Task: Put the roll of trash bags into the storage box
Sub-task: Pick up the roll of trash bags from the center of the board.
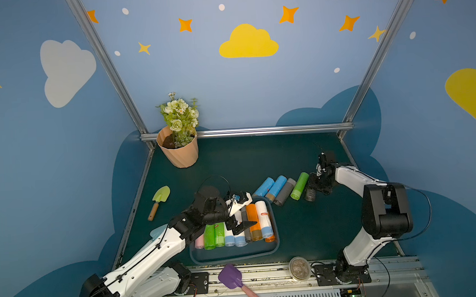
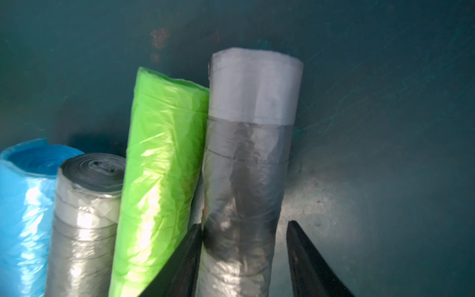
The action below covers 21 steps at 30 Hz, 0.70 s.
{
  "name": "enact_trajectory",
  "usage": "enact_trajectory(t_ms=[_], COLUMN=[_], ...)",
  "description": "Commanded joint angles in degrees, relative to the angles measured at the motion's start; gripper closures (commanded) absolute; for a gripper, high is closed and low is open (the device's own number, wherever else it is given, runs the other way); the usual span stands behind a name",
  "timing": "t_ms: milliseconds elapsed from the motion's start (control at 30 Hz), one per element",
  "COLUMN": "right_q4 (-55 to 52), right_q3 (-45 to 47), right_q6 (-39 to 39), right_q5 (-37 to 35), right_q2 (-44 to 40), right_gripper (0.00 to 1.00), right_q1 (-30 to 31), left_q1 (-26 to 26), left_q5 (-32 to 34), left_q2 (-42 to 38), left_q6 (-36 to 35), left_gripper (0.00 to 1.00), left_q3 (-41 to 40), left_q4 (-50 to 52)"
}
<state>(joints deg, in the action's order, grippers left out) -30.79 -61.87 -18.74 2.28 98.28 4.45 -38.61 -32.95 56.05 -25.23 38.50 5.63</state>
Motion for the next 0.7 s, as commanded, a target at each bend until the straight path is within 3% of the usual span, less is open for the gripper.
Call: enact_trajectory(t_ms=[0,233,367,667], right_q4=[0.26,-0.04,-1.84,-5.05], right_q3=[-1.62,-2.02,-2.15,0.66], right_q6=[1.10,1.31,1.17,-0.32], right_q5=[-0.88,-2.63,-4.41,-5.53], right_q2=[2.01,3.10,2.91,-5.59], right_gripper=[0.49,0.52,0.64,0.70], right_q1=[0.34,0.87,0.83,1.30], left_q1=[-0.01,-0.06,-0.03,-0.06], left_q5=[-1.23,-1.15,-1.25,-0.74], left_q2=[-0.07,-0.41,-0.66,-1.92], left_q6=[-0.86,-1.31,-1.27,-1.90], left_gripper=[0.00,0.00,0.00,0.00], left_q3=[1.63,1.91,1.87,2.09], left_q4=[1.21,2.09,2.11,3.14])
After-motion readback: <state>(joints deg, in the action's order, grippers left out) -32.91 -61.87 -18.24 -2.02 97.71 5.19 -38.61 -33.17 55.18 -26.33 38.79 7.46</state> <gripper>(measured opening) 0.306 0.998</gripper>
